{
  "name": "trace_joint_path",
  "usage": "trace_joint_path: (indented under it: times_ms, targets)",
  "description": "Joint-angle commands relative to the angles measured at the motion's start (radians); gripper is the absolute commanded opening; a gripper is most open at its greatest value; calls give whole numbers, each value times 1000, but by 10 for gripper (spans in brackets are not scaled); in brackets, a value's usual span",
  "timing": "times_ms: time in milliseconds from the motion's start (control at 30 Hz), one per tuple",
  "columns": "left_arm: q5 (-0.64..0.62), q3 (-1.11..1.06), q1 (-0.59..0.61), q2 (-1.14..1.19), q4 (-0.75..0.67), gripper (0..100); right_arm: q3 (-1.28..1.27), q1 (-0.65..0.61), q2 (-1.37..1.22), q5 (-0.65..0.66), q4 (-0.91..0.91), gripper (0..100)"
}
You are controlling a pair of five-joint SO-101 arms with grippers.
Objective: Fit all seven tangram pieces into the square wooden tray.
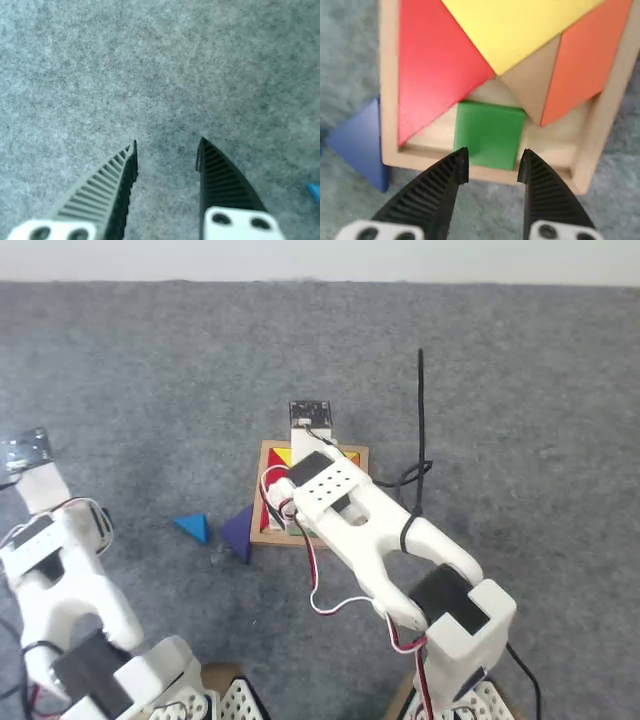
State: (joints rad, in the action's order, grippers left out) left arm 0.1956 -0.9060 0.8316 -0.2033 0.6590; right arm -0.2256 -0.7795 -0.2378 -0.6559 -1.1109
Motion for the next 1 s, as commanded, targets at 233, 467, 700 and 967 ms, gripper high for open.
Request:
trace_joint_path:
  times_ms: [233,467,700,967]
  targets:
    - [-12,36,-25,-2,8,184,127,-1,-79,28,-5,181]
    - [-12,19,-32,-40,14,183,207,-45,-104,23,-21,181]
    - [-12,-87,-34,-247,17,183,229,-45,-185,20,-4,181]
    - [15,-131,-41,-304,17,183,279,-50,-225,21,-35,328]
